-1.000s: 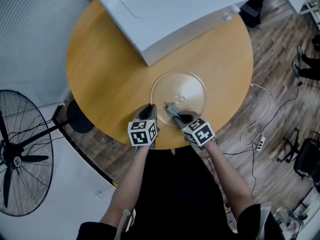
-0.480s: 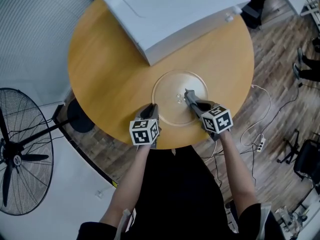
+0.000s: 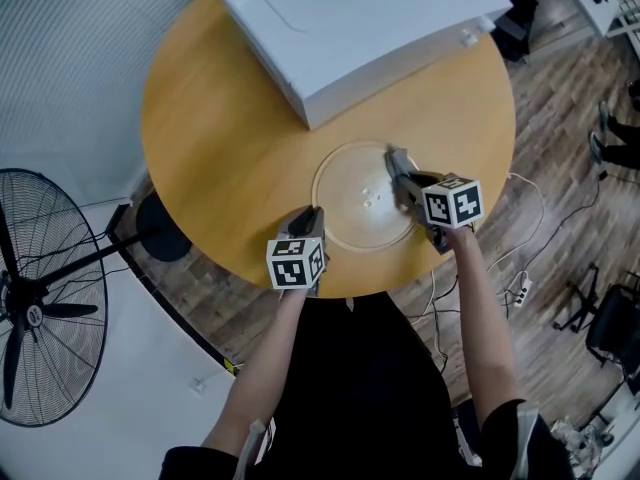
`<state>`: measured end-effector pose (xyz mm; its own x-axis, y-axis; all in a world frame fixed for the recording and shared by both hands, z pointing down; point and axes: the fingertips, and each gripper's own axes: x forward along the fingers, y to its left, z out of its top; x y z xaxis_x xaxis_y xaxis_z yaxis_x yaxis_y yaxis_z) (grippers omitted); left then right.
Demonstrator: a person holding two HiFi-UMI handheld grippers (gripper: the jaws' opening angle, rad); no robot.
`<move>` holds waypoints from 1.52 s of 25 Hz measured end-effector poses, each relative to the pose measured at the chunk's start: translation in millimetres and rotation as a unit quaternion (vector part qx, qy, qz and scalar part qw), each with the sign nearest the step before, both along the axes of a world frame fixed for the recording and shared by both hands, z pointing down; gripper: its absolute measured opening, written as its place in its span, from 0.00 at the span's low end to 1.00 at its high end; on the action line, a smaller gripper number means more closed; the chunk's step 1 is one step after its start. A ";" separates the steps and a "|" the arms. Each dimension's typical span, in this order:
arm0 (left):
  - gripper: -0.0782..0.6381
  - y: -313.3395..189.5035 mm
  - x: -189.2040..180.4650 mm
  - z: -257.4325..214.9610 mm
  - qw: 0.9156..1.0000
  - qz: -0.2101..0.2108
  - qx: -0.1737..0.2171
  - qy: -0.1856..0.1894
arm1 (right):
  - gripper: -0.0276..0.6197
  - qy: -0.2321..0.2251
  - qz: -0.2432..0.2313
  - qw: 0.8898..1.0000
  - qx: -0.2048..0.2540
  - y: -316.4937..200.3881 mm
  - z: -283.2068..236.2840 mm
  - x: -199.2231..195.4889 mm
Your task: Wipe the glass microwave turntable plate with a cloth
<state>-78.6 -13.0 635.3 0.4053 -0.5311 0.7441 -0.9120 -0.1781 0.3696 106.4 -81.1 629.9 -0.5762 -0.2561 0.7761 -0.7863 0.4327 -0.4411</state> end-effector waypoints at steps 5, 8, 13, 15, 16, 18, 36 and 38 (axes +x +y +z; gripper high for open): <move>0.19 -0.2 0.3 0.3 1.000 0.001 0.000 0.000 | 0.08 0.017 0.016 0.999 0.025 -27.6 0.6 -11.7; 0.19 0.2 0.5 0.3 1.000 0.001 0.000 -0.001 | 0.08 0.034 0.022 0.998 0.042 -41.1 0.0 -22.0; 0.19 -0.1 -0.1 1.1 1.000 0.001 0.000 0.000 | 0.08 0.043 0.016 0.997 0.054 -47.0 1.5 -52.3; 0.19 0.1 -0.3 1.5 1.000 0.001 0.000 0.000 | 0.08 0.040 -0.002 0.998 0.055 -41.4 1.3 -69.2; 0.19 0.0 -0.5 1.2 1.000 0.001 0.000 0.000 | 0.08 0.038 -0.011 0.998 0.054 -37.3 1.2 -77.3; 0.19 -0.1 -0.6 0.2 1.000 0.001 0.001 -0.002 | 0.08 0.031 -0.027 0.998 0.053 -26.4 0.6 -92.6; 0.19 0.6 -0.9 0.9 1.000 0.002 0.006 -0.014 | 0.08 -0.022 -0.202 0.979 0.021 108.1 2.2 -124.4; 0.19 0.5 -0.6 0.8 1.000 0.002 0.007 -0.014 | 0.08 -0.025 -0.210 0.977 0.012 109.4 2.5 -110.7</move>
